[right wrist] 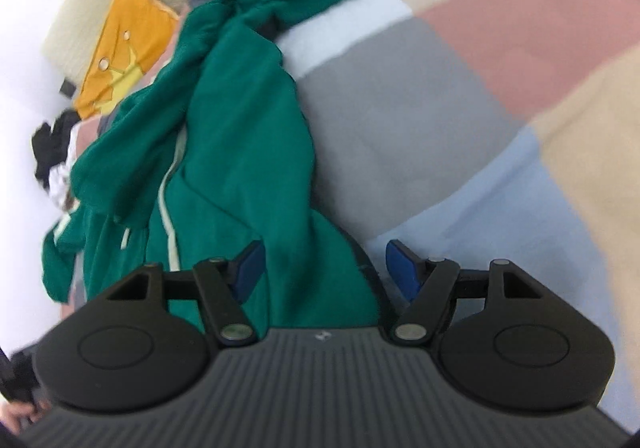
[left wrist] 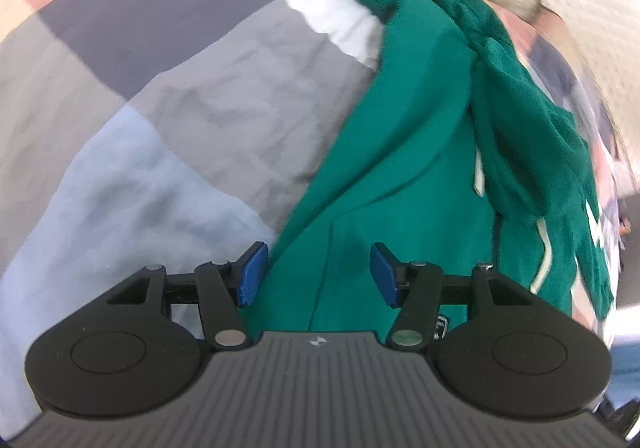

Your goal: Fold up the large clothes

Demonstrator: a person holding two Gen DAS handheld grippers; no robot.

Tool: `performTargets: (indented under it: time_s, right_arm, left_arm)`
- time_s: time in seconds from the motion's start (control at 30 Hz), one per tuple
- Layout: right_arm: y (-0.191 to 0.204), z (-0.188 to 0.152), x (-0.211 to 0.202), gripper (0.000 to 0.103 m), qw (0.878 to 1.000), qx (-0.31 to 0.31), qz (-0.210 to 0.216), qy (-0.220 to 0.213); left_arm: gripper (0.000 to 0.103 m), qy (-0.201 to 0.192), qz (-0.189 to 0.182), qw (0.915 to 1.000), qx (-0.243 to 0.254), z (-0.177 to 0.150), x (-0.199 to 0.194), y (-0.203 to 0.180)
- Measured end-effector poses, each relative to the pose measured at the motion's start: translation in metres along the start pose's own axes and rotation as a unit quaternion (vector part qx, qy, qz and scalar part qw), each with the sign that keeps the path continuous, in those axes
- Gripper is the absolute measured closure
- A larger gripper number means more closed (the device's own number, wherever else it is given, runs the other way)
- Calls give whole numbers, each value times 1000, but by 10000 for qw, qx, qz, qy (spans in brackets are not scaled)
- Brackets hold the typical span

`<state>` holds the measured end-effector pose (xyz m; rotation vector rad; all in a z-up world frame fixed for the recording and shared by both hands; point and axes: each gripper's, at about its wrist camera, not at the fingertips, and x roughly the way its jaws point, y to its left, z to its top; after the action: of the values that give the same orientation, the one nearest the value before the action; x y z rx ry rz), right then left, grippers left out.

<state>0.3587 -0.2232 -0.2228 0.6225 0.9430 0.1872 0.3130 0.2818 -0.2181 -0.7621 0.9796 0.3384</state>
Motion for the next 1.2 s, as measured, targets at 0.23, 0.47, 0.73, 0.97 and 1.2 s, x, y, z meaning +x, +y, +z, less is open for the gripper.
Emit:
performTargets:
  time_s: [0.23,0.47,0.73,0.97,1.2]
  right_arm:
    - [-1,-9,0,35,9999,50,102,8]
    - [-1,-25,-8,74,9992,124,277,255]
    - [20,-24,-67,85,9941,50,919,-578]
    - [41,-23,-132,86,9876,-193,1199,-999]
    - [54,-42,-178,86,9888,-515,1039,-936]
  left_arm:
    - [41,115,320,9994,47,-21,13,-6]
    - [60,350,10,9994,-40,-29,8,-1]
    - [95,199,-1103,9916,-652,-13,-30,16]
    - [97,-56,-1965,9777,-737,5,-95,19]
    - [97,-7,-2064,9776,-409,-7,-140,26]
